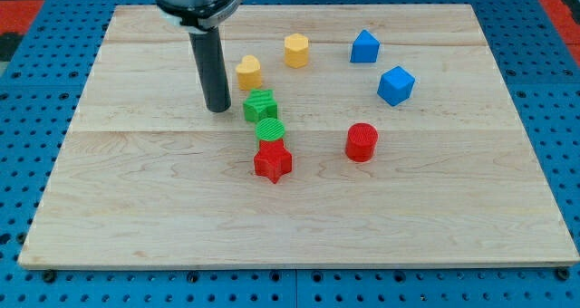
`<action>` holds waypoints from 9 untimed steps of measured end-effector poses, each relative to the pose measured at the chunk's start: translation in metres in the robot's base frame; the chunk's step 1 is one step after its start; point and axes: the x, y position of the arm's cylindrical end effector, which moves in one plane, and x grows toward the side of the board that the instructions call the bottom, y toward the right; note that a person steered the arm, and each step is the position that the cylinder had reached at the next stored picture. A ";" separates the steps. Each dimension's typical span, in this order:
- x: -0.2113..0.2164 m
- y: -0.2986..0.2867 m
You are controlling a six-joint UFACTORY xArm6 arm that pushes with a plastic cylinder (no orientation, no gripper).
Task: Push the red star into the red circle
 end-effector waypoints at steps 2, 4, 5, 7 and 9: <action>0.040 -0.012; 0.040 -0.020; 0.040 -0.033; 0.071 -0.004; 0.095 0.091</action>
